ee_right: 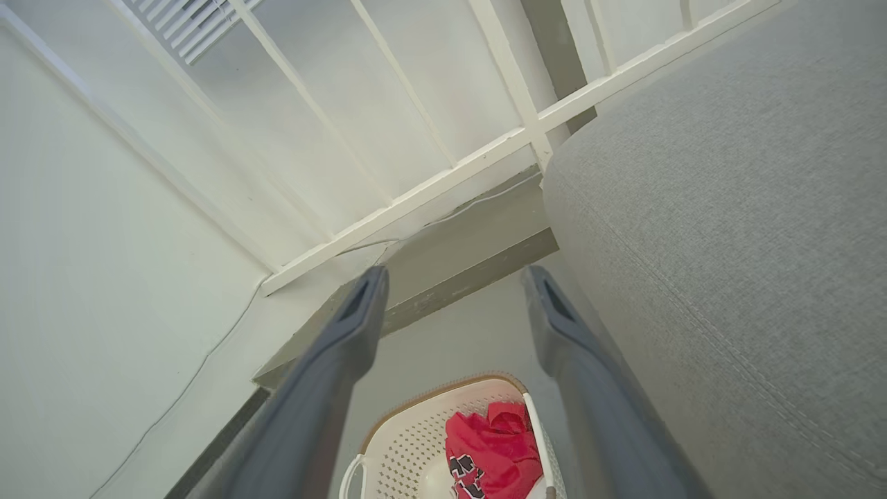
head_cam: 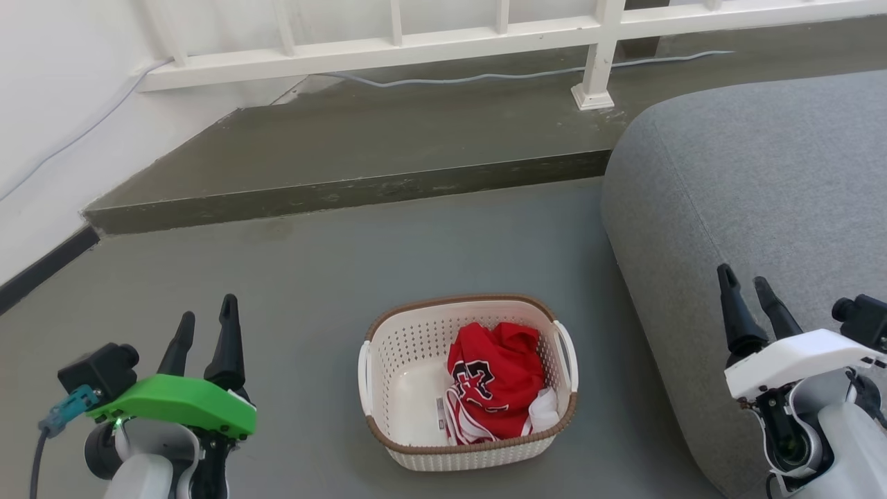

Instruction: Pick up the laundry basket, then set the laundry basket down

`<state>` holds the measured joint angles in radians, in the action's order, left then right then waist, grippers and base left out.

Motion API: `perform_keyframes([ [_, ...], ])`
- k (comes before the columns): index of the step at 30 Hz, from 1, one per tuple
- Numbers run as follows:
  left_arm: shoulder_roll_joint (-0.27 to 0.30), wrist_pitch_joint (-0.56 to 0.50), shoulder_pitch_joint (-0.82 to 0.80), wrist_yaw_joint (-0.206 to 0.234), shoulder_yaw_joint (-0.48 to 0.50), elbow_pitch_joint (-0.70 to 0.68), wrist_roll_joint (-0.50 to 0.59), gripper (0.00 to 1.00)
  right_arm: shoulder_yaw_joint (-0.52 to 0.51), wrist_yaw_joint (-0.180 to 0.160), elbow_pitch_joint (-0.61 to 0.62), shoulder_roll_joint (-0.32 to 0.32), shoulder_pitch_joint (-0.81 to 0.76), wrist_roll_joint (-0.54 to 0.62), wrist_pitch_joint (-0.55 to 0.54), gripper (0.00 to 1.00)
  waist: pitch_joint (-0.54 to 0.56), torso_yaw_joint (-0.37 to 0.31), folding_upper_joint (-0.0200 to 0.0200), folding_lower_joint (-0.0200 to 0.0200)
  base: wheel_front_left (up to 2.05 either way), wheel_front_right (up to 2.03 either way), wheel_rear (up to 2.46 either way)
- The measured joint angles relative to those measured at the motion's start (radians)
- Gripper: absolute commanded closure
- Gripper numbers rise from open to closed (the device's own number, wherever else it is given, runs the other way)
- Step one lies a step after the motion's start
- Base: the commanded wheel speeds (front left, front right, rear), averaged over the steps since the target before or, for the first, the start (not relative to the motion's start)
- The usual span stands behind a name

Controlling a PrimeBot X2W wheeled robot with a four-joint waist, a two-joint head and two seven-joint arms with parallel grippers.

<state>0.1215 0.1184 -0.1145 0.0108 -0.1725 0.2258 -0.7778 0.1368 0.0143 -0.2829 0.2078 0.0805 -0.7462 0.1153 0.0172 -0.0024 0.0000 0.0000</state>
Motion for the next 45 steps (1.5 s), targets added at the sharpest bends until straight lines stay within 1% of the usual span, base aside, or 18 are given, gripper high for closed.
perform_keyframes([
  [3,0.0,0.009,0.0,0.006,-0.01,-0.003,0.033,0.0,0.018,-0.008,0.0,0.011,0.002,0.049,0.008,0.0,0.001,0.0,0.0,0.0,0.0,0.0,0.0],
  [4,-0.001,0.016,0.0,0.012,-0.016,-0.004,0.063,0.0,0.027,-0.014,0.0,0.013,0.004,0.078,0.017,0.0,0.002,0.0,0.0,0.0,0.0,0.0,0.0],
  [9,-0.001,0.026,0.0,0.022,-0.028,-0.006,0.113,0.0,0.041,-0.018,-0.001,0.013,0.004,0.124,0.029,0.0,0.003,0.0,0.0,0.0,0.0,0.0,0.0],
  [11,-0.001,0.034,0.0,0.025,-0.032,-0.006,0.135,0.0,0.049,-0.025,-0.001,0.013,0.005,0.148,0.035,0.0,0.003,0.0,0.0,0.0,0.0,0.0,0.0],
  [14,-0.001,0.042,0.0,0.03,-0.042,-0.005,0.171,0.0,0.063,-0.027,-0.001,0.014,0.005,0.185,0.044,0.0,0.004,0.0,0.0,0.0,0.0,0.0,0.0],
  [15,-0.002,0.043,0.0,0.035,-0.044,-0.005,0.186,0.0,0.067,-0.034,0.0,0.014,0.005,0.199,0.048,0.0,0.004,0.0,0.0,0.0,0.0,0.0,0.0],
  [20,-0.002,0.063,0.0,0.045,-0.053,-0.007,0.246,0.0,0.083,-0.036,0.001,0.014,0.013,0.256,0.062,0.0,0.004,0.0,0.0,0.0,0.0,0.0,0.0],
  [21,-0.003,0.068,0.0,0.048,-0.055,-0.007,0.257,0.0,0.086,-0.043,0.002,0.014,0.013,0.266,0.063,0.0,0.004,-0.001,0.0,0.0,0.0,0.0,0.0],
  [31,-0.01,0.095,0.0,0.07,-0.069,-0.005,0.363,0.0,0.103,-0.061,0.009,0.017,0.015,0.378,0.097,0.0,0.003,-0.002,0.0,0.0,0.0,0.0,0.0],
  [37,-0.012,0.113,0.0,0.08,-0.079,0.0,0.424,0.0,0.104,-0.069,0.012,0.017,0.016,0.421,0.115,0.0,0.003,-0.003,0.0,0.0,0.0,0.0,0.0],
  [43,-0.012,0.131,-0.001,0.088,-0.087,0.004,0.494,0.0,0.124,-0.075,0.011,0.017,0.016,0.492,0.132,0.0,0.003,-0.004,0.0,0.0,0.0,0.0,0.0],
  [45,-0.012,0.131,-0.002,0.088,-0.086,0.005,0.497,0.0,0.124,-0.075,0.011,0.017,0.016,0.495,0.132,0.0,0.002,-0.004,0.0,0.0,0.0,0.0,0.0],
])
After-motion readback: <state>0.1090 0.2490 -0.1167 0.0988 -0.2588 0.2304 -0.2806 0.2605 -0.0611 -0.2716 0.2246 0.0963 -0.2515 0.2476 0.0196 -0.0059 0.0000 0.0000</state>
